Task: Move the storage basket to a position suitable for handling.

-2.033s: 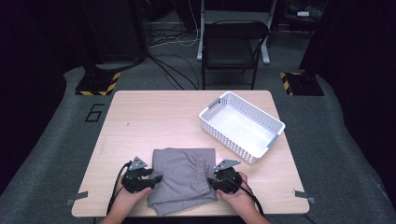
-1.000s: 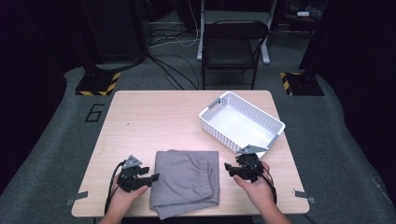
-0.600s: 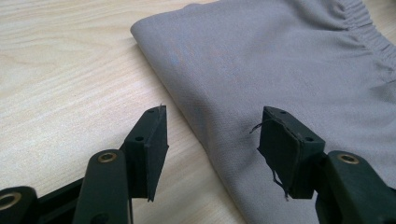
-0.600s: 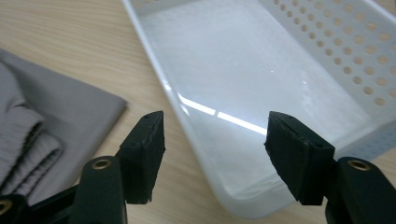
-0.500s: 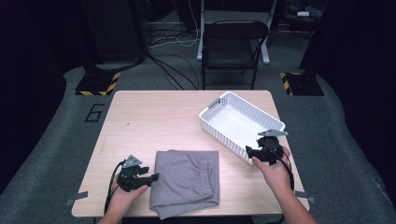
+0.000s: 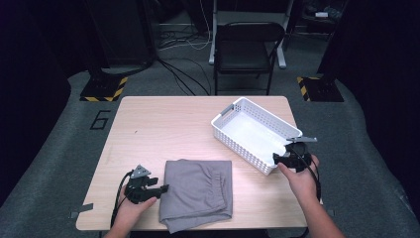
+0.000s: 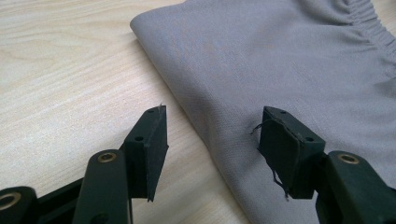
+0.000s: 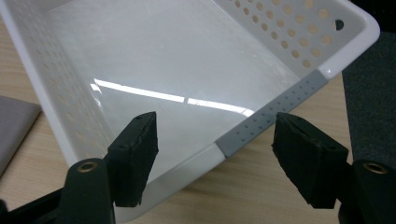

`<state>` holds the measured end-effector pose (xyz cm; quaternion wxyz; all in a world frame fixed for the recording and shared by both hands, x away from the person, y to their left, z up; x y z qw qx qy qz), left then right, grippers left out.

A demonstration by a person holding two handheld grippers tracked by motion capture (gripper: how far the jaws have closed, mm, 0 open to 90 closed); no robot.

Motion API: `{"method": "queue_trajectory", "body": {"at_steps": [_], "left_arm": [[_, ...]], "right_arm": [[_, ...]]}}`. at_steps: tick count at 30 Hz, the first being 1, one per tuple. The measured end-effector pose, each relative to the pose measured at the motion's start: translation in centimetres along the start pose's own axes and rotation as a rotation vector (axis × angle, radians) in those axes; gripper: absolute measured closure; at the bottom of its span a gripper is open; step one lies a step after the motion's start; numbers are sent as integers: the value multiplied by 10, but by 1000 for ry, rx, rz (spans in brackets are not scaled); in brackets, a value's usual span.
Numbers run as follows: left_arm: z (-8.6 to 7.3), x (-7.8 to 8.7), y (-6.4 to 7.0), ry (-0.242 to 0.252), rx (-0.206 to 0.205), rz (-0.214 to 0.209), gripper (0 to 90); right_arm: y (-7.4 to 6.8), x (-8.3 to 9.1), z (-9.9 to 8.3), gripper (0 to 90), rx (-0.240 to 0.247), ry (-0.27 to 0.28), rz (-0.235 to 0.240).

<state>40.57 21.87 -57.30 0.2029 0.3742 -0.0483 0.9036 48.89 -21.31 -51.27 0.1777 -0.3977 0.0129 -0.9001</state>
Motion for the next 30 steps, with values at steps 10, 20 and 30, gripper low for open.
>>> {"method": "queue_trajectory", "body": {"at_steps": [10,20,30], "left_arm": [[-1,1,-1,-16,-23,-9,417],[-1,0,-2,0,-5,0,412],[-2,-1,-2,-14,-5,-12,410]], "right_arm": [[4,-10,-8,262,-47,-29,9],[3,-23,-10,294,-72,-65,-8],[3,-28,-2,407,-99,-53,0]]}}
Point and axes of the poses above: each handheld gripper's, and its own axes: x roughly backward along the jaws, z roughly out of its top, y roughly to its right, the point moved 10 cm from there along -x, roughly forward along the jaws, and after that the axes turned 12 degrees about z, right-handed, at the moved point
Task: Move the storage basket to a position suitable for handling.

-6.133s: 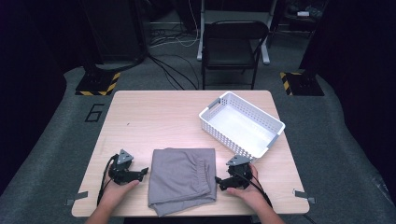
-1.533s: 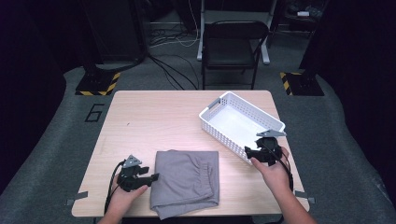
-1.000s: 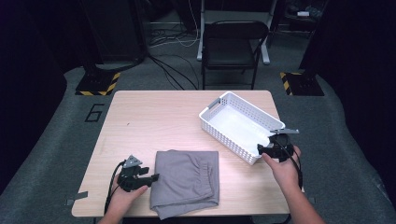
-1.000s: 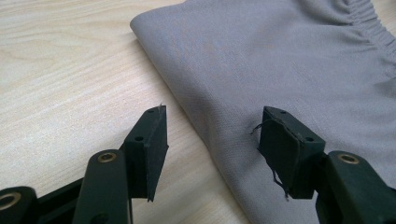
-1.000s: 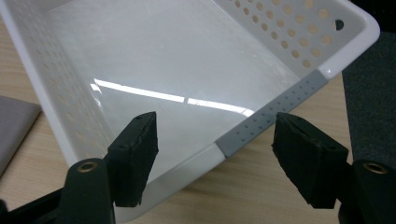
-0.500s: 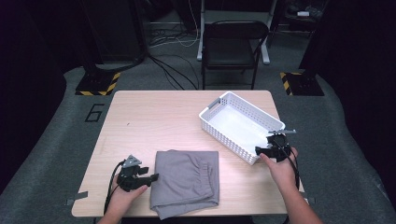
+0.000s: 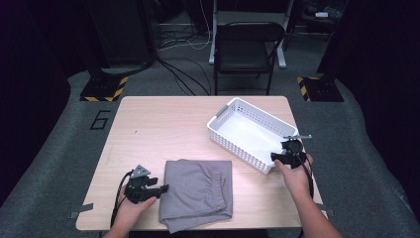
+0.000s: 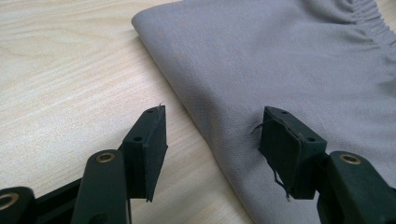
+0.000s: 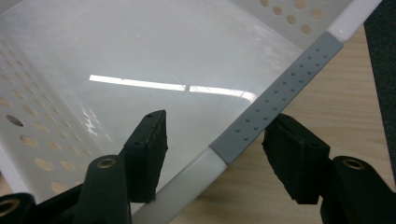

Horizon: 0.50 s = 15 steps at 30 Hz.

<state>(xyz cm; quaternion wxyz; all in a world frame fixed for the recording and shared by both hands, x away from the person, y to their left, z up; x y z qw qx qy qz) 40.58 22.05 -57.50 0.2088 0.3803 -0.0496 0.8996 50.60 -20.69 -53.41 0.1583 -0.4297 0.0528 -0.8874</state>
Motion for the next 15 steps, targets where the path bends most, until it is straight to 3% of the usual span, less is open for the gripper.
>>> {"method": "queue_trajectory", "body": {"at_steps": [10,15], "left_arm": [[-1,-1,0,3,-15,7,407],[-1,0,-1,0,-21,9,405]], "right_arm": [[-18,-17,16,515,50,-18,-5],[-39,-33,29,567,101,-27,20]]}}
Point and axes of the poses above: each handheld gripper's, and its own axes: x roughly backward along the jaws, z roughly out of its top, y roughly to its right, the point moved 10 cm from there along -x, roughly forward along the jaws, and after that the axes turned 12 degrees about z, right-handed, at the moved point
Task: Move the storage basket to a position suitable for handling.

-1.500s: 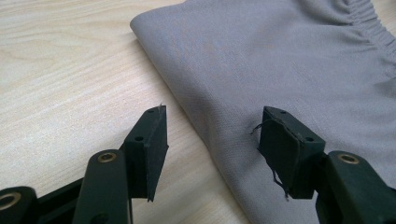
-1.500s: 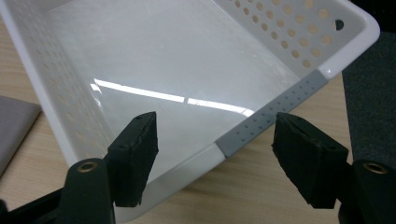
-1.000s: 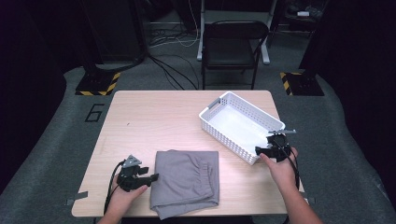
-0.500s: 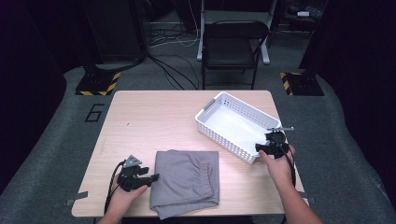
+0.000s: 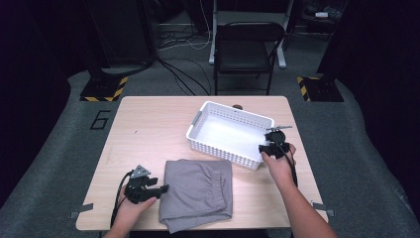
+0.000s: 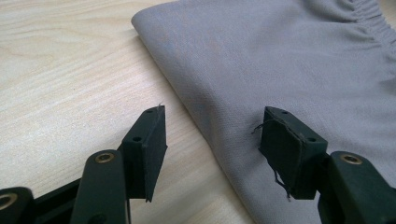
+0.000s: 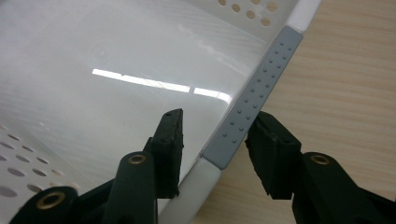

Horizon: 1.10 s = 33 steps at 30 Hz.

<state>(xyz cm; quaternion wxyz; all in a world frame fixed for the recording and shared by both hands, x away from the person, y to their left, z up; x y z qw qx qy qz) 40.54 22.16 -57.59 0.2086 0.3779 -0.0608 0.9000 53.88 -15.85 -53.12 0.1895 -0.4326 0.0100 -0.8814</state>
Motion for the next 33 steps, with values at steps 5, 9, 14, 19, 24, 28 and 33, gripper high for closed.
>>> {"method": "queue_trajectory", "body": {"at_steps": [5,9,14,19,24,28,33], "left_arm": [[1,-1,2,7,19,1,405],[-1,1,1,-8,-4,-7,405],[-1,1,2,-1,-4,-2,405],[-3,1,2,-10,-7,-6,404],[-4,1,2,-15,-9,-7,404],[-3,0,3,-5,-7,-4,404],[-4,0,3,-15,-5,-7,403]], "right_arm": [[-12,-10,9,580,22,-6,10],[-25,-20,18,587,63,-28,16],[-32,-28,27,613,87,-38,12],[-40,-35,33,637,107,-32,24],[-47,-40,37,662,127,-39,34],[-52,-43,38,665,131,-34,45],[-54,-45,41,676,139,-29,45]]}}
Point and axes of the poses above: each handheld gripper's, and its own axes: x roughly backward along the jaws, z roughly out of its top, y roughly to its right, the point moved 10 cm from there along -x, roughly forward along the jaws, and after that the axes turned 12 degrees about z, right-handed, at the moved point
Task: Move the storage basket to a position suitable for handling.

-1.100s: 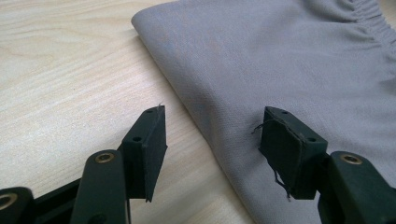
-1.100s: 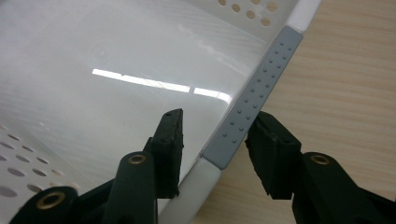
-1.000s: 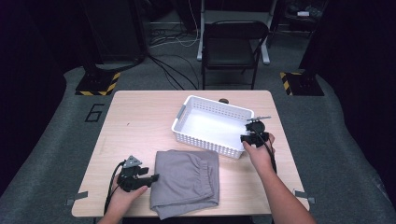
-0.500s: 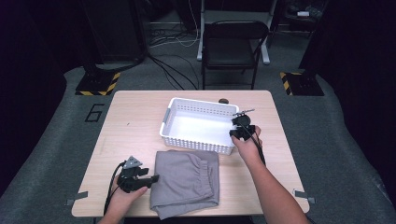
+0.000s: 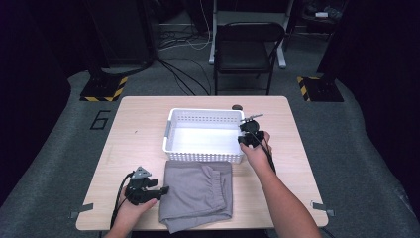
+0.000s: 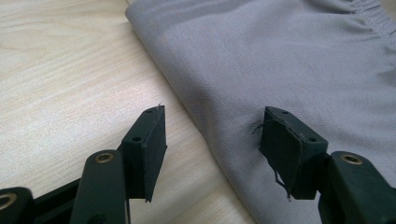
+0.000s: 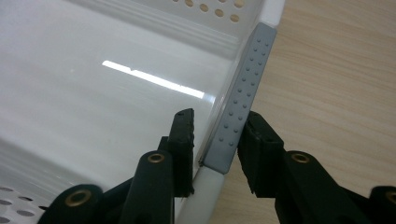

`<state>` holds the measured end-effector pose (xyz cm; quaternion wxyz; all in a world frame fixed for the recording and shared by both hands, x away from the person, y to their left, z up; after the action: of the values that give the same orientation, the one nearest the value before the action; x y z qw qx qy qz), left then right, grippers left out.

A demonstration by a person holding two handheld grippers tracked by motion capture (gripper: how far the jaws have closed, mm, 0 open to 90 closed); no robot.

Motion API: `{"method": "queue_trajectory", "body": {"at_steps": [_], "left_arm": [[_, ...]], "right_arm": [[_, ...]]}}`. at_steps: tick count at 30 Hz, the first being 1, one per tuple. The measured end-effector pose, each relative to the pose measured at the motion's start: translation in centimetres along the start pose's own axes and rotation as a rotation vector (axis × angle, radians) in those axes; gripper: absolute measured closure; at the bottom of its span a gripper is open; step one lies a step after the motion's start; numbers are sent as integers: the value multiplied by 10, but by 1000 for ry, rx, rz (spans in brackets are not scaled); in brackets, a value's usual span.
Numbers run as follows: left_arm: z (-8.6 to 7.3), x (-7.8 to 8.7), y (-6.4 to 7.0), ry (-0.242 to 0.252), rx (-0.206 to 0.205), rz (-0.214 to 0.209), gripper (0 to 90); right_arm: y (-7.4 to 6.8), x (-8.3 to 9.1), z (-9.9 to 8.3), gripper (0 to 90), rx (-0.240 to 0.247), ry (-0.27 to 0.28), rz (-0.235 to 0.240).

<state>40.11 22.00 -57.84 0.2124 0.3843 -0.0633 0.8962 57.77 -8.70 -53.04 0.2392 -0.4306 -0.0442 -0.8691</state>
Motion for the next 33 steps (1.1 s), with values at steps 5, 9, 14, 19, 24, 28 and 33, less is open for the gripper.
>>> {"method": "queue_trajectory", "body": {"at_steps": [5,9,14,19,24,28,33], "left_arm": [[0,-1,1,2,1,1,403],[-1,-1,-1,-10,-7,-3,400],[-1,-1,0,-6,-2,-2,397],[-1,0,0,-4,1,2,398],[0,0,-2,9,-17,24,404],[0,0,-3,4,-10,23,415],[0,-2,-4,-11,13,2,361]], "right_arm": [[-1,-2,3,686,5,-8,12],[-3,-3,3,685,-7,-7,21],[-4,0,2,617,-29,4,55],[-3,12,4,547,17,45,35],[-6,25,-2,522,46,57,13],[-15,39,-9,529,54,104,44],[-30,58,-27,519,52,144,98]]}}
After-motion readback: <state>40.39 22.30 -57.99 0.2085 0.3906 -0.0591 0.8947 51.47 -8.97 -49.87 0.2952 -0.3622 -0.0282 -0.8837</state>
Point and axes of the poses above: each handheld gripper's, and its own axes: x roughly backward along the jaws, z roughly out of its top, y roughly to its right, the point moved 10 cm from there along -x, roughly forward along the jaws, and after that the axes turned 12 degrees about z, right-handed, at the moved point
